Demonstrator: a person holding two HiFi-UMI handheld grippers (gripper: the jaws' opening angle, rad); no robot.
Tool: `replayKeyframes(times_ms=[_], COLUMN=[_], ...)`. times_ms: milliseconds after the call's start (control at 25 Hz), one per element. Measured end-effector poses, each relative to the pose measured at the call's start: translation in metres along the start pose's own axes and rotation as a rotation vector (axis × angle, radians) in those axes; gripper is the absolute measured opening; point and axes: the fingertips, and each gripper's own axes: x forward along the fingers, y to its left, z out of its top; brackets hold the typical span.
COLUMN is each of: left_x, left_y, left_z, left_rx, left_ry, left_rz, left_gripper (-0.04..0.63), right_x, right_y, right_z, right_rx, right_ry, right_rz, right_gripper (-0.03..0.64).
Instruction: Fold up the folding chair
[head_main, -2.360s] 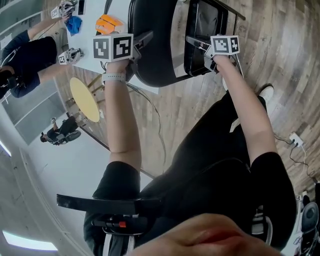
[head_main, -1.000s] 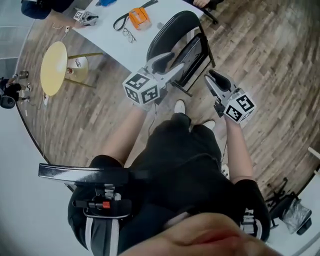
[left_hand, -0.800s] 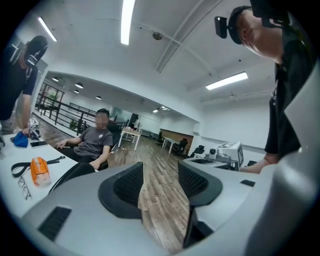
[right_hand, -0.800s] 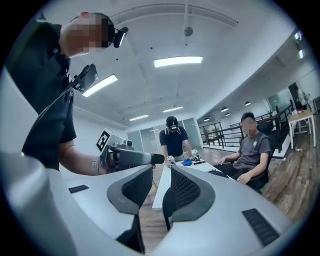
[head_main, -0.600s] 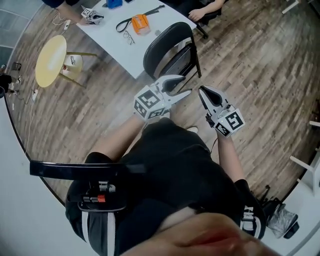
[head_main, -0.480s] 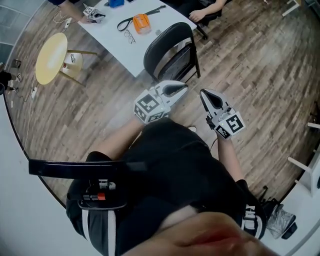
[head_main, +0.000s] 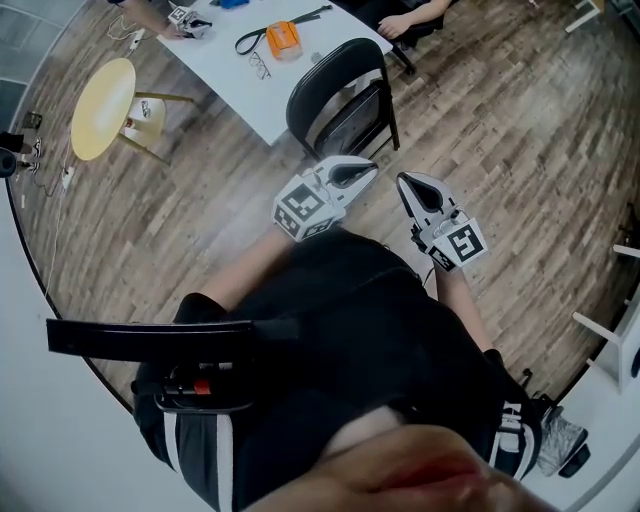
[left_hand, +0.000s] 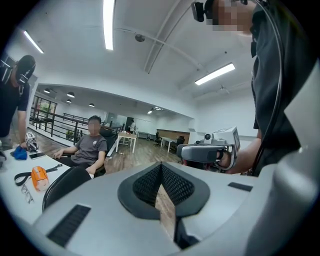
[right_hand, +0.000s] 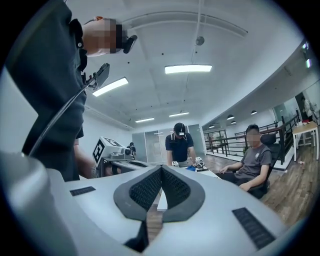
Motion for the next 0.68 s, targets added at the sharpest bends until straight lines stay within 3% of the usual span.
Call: replayKeyframes(times_ms=[680], left_x=[0.000], left_y=[-0.004], left_z=[-0.010], left_rx=[-0.004], left_ry=[0.022], left_rz=[0.034], left_gripper=[0.005], right_x=[-0.007], right_y=[0.010], right_z=[-0.006], right_rx=[-0.020], right_ry=[0.014], right_rz=[0.016], right_gripper=[0.009])
